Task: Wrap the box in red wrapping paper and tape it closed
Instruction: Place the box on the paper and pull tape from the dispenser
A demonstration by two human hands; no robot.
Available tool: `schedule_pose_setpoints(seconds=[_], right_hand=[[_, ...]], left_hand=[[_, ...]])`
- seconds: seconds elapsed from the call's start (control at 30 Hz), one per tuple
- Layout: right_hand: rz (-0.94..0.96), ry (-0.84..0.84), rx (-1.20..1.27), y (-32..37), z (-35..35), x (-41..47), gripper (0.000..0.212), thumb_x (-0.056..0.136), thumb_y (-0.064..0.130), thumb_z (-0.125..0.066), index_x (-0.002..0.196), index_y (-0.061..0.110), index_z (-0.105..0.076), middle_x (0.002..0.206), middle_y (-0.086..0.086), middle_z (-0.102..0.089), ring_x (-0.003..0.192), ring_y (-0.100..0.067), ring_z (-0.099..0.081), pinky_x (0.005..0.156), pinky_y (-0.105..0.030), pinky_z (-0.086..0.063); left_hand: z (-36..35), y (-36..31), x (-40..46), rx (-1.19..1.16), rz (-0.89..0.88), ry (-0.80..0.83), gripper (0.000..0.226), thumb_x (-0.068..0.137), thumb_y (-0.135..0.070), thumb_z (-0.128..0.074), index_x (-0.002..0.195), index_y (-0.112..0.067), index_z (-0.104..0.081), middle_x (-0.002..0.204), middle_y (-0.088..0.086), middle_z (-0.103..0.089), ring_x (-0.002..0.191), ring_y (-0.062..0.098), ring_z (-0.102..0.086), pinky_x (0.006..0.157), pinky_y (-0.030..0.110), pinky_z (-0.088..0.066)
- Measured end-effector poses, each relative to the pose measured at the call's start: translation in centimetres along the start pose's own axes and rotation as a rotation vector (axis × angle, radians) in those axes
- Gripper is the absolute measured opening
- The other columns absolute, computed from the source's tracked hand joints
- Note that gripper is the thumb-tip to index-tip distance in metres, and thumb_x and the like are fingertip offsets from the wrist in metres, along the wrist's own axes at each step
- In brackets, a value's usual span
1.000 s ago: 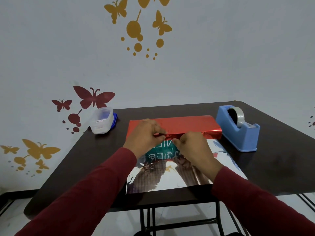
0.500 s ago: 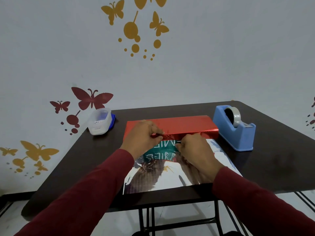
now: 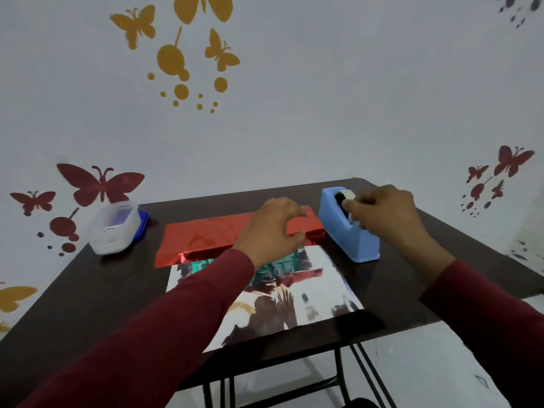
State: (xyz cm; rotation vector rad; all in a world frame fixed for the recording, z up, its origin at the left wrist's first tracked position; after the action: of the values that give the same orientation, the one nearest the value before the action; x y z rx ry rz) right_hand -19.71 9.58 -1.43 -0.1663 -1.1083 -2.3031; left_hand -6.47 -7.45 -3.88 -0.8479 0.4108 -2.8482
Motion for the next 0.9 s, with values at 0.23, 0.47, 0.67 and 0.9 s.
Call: schedule_pose_setpoints(seconds=[0.23,0.47,0.67,0.9], right_hand=[[-0.356,0.196,0.049,-5.6,0.4,3.8,0.023,0.089,0.027,-0.060,0.075,0.008,-0.060,0.068,-0.010,-0.061,0.053,-0.026,-0.055,0.050,-0.024,-0.043],[-0.634,0.510,0.328,-7.1,-2.4,3.9,0.017,0.097,0.025,-0.065,0.099,0.008,-0.067,0.104,-0.009,-0.061,0.088,-0.031,-0.066,0.057,-0.040,-0.059],[-0.673,0.607,0.435,-7.0,-3.6,4.4,0.037,0.095,0.016,-0.073,0.125,-0.003,-0.063,0.124,-0.017,-0.056,0.113,-0.039,-0.061,0.051,-0.050,-0.061],[-0.696,0.623,0.511,-6.8,-3.3,4.0,0.014,0.097,0.006,-0.068,0.107,-0.003,-0.065,0.115,-0.019,-0.058,0.107,-0.039,-0.064,0.058,-0.060,-0.061]], left_hand=[[-4.3,-4.7,6.0,-0.007,-0.034,0.142,0.061,0.085,-0.012,-0.066,0.144,-0.018,-0.057,0.149,0.003,-0.053,0.136,0.023,-0.047,0.106,0.030,-0.038],[-7.1,-4.5,9.0,0.029,-0.055,0.297,0.080,0.081,-0.015,-0.068,0.156,-0.017,-0.040,0.164,0.001,-0.035,0.149,0.022,-0.035,0.119,0.038,-0.035],[-8.1,-4.0,9.8,0.054,-0.052,0.329,0.085,0.083,-0.018,-0.070,0.160,-0.017,-0.034,0.168,0.002,-0.028,0.153,0.020,-0.028,0.123,0.040,-0.028],[-8.3,-3.6,10.1,0.068,-0.050,0.328,0.085,0.083,-0.020,-0.070,0.159,-0.018,-0.034,0.167,0.001,-0.028,0.152,0.022,-0.030,0.120,0.044,-0.034]])
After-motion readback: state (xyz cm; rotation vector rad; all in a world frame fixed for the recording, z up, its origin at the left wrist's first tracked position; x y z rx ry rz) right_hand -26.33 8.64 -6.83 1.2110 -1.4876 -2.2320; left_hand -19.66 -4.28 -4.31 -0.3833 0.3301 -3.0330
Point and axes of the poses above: each hand's wrist, its own x-axis towards the middle knuckle, its own z-axis out of the back of the hand, y = z × x, the point moved 7 cm from there along x, towards the middle knuckle
